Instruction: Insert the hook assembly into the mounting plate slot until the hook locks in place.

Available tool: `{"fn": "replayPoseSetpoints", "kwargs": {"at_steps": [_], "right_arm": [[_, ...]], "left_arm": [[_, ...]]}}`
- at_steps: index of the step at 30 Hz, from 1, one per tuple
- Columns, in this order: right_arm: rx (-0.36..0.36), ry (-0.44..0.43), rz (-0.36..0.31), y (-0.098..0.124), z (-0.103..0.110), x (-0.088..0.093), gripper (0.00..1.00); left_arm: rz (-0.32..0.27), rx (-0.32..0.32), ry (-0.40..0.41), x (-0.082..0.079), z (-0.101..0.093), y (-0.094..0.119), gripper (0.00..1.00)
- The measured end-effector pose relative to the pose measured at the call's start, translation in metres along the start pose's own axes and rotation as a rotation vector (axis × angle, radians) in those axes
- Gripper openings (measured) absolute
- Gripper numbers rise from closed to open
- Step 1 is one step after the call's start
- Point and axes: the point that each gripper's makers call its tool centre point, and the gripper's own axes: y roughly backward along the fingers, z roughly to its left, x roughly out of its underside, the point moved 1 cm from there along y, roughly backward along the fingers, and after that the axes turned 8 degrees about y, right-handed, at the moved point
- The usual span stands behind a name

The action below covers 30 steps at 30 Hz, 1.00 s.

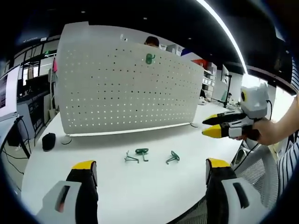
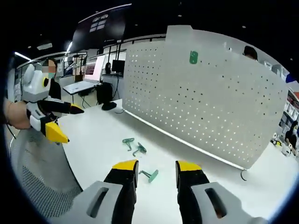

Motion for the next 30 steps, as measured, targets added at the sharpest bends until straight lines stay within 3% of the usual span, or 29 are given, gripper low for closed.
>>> {"fn": "replayPoseSetpoints", "kwargs": {"at_steps": [10,17,30], "right_arm": [[-0.052,-0.005,0.048,0.003,0.014,0.014,0.31],[-0.109,0.013,0.088,0.001,0.029,0.026,0.32],[-0.29,0.074,0.123,-0.049,0.072,0.016,0.28]], "left_arm": [[0.057,0.014,0.009,0.009,-0.003,-0.002,1.0],[0.059,0.008,0.013,0.01,-0.002,-0.002,1.0],[0.055,0.001,0.018,0.009,0.001,-0.001,0.98]]}}
